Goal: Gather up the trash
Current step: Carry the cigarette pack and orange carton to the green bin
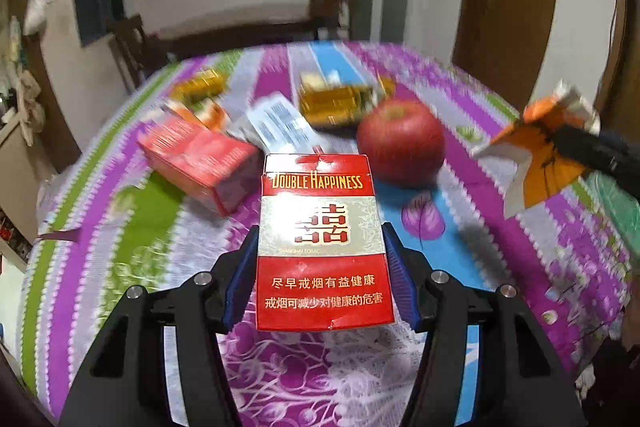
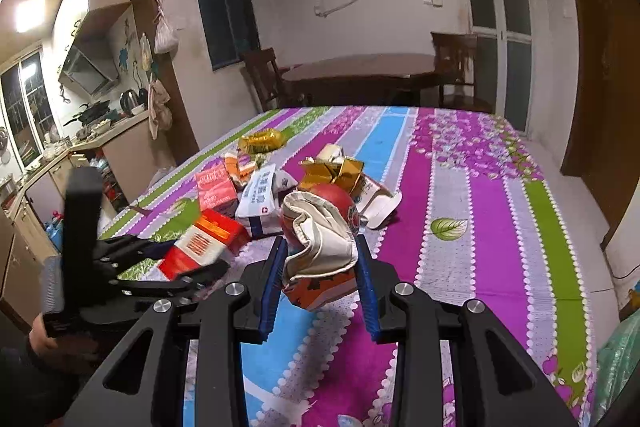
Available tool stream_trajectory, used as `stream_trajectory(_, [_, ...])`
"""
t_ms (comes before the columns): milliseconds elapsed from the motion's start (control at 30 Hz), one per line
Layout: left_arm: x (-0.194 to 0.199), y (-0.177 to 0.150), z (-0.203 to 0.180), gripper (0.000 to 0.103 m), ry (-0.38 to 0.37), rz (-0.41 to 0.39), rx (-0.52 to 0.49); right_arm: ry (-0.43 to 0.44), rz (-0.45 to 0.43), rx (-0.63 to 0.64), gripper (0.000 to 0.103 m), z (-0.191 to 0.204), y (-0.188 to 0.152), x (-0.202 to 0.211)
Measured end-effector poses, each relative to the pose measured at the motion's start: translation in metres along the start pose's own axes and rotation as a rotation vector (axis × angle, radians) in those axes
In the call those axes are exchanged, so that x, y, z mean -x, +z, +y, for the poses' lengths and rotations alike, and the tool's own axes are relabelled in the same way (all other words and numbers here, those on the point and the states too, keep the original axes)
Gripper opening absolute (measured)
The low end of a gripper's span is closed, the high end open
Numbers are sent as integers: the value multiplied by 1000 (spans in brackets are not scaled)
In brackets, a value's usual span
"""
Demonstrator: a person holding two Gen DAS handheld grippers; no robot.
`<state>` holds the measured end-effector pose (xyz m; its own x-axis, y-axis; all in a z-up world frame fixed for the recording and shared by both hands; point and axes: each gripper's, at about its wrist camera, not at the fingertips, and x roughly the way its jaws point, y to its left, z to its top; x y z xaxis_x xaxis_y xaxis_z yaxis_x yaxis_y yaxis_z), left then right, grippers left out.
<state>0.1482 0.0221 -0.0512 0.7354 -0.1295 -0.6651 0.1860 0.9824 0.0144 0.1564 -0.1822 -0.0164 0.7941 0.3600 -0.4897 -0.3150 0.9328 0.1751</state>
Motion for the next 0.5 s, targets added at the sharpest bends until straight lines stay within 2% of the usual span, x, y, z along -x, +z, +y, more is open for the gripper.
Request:
stream_trajectory(200, [48,5,-4,56,71,-165,35,-78,-98,56,35,24,1,28])
stream_trajectory(300, [64,6,-10,56,80,-223,44,-104,-139,65,35,32,2,38])
stream_trajectory(500, [79,9,-15,56,84,-270,63,-133,-174,67,35,38,0,52])
